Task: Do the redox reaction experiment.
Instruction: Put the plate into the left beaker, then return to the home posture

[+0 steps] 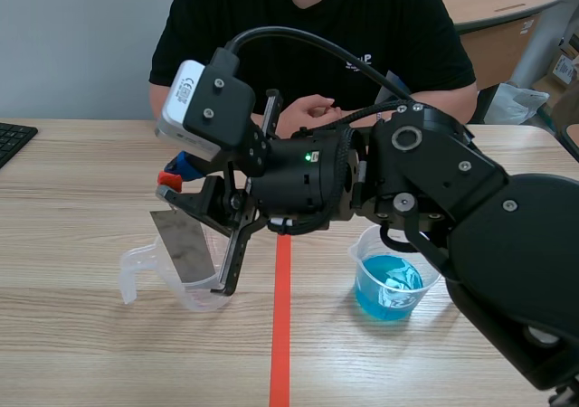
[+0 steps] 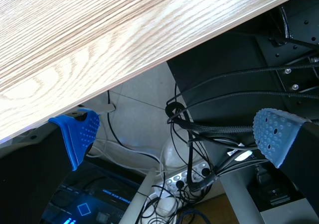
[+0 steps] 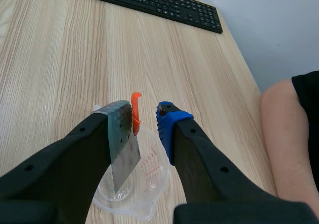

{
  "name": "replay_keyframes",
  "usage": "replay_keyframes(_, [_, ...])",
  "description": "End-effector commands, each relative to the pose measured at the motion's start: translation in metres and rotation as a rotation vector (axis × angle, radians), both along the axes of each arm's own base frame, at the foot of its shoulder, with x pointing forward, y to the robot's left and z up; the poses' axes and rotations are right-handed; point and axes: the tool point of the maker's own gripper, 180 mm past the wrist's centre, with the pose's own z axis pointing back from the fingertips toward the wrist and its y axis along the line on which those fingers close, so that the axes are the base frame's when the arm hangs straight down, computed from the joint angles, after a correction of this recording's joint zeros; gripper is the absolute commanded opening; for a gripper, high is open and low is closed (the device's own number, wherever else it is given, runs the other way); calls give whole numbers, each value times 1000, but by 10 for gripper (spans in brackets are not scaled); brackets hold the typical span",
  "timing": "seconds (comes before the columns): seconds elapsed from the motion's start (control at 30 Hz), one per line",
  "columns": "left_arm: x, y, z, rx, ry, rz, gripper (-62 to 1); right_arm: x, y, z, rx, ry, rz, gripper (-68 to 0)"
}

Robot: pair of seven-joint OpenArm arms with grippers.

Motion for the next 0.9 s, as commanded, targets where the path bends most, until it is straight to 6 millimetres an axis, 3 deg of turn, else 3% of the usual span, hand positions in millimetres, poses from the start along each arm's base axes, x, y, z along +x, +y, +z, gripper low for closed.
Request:
replay_keyframes(0.0, [3, -3, 4, -4, -17, -2, 14, 3, 3, 14, 28, -27, 16, -489])
replay_keyframes(0.27, [3, -3, 4, -6, -17, 1, 14, -3, 7, 22, 80, -9, 42, -166])
replay_keyframes(0.43, [3, -3, 4, -6, -17, 1, 14, -22, 20, 27, 136, 35, 104, 4])
replay_keyframes(0.67, [3, -3, 4, -6, -17, 0, 14, -55, 29, 29, 213, 159, 196, 4])
replay_keyframes(0.87, [3, -3, 4, -6, -17, 0, 14, -62, 7, 63, 324, 186, 192, 4])
